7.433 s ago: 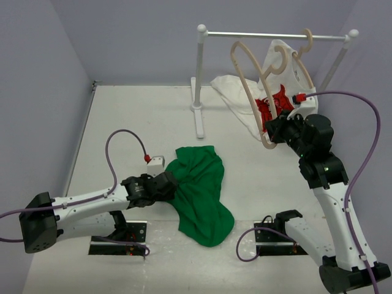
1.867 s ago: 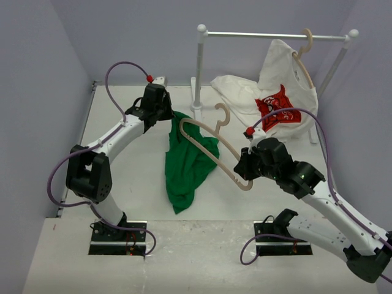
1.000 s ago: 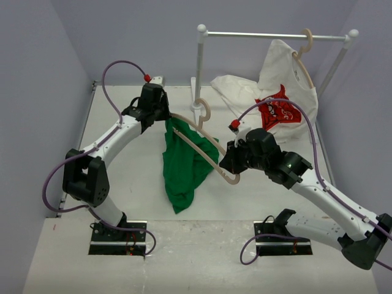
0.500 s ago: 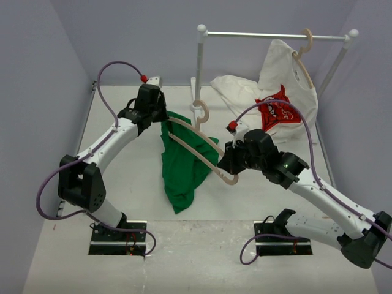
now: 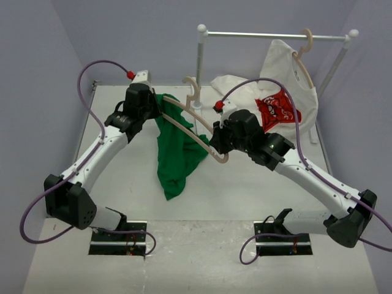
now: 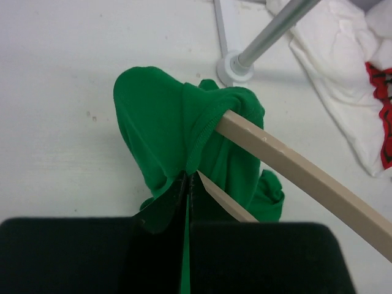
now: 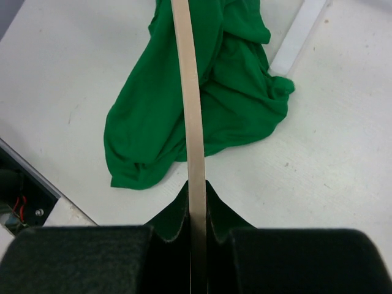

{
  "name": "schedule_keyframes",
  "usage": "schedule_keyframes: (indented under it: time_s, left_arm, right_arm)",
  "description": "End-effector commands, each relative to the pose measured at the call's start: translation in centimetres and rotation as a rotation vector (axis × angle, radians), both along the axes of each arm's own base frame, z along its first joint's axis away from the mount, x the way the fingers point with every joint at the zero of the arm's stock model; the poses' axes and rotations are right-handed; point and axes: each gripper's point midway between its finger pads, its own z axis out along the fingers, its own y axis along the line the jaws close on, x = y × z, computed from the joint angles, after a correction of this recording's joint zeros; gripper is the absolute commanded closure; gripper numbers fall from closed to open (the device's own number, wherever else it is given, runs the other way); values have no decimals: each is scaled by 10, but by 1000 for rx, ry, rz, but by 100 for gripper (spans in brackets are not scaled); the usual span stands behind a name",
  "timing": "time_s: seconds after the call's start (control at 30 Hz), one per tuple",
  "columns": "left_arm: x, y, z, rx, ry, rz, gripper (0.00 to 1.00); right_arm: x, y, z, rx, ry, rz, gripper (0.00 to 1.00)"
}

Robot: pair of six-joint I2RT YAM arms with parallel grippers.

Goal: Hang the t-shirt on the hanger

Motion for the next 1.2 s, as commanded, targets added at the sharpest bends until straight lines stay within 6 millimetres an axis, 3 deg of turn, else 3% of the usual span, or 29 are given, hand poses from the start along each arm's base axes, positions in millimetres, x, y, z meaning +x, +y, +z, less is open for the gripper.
schedule_keyframes:
  time_s: [0.0, 0.03, 0.1, 0.17, 0.3, 0.43, 0.53, 0.7, 0.8, 0.83, 0.87, 0.93, 1.1, 1.17]
  left_arm:
    - [-17, 28, 106, -63, -221, 108, 100]
    - [-27, 30, 134, -82, -275, 96, 100]
    - [-42, 27, 164, -113, -336, 44, 100]
    - [-50, 21, 173, -121, -352, -11, 100]
    - [-49, 11, 151, -113, -298, -64, 100]
    - [-46, -14, 122, -153, -235, -175, 100]
    - [-49, -31, 105, -184, -188, -254, 100]
    - [-54, -29, 123, -161, -221, -276, 100]
    - [-59, -21, 129, -111, -220, -271, 100]
    - [-62, -21, 132, -106, -223, -282, 100]
    - [-67, -24, 137, -112, -226, -311, 100]
    - [-76, -34, 140, -124, -230, -389, 100]
    - [-93, -68, 138, -150, -214, -568, 100]
    - [-96, -76, 141, -148, -218, -589, 100]
  right_arm:
    - [35, 23, 99, 181, -256, -18, 100]
    - [36, 29, 114, 219, -286, -5, 100]
    - [30, 43, 121, 274, -296, 63, 100]
    - [24, 59, 135, 372, -330, 135, 100]
    - [19, 79, 133, 479, -345, 208, 100]
    - [12, 103, 114, 484, -281, 329, 100]
    - [28, 104, 92, 485, -256, 249, 100]
    - [43, 95, 75, 479, -258, 198, 100]
    - [59, 77, 69, 495, -263, 89, 100]
    - [63, 72, 76, 517, -273, 59, 100]
    - [69, 65, 69, 523, -264, -7, 100]
    - [70, 62, 75, 548, -295, -17, 100]
    - [61, 86, 93, 537, -301, 145, 100]
    - [66, 84, 100, 543, -307, 117, 100]
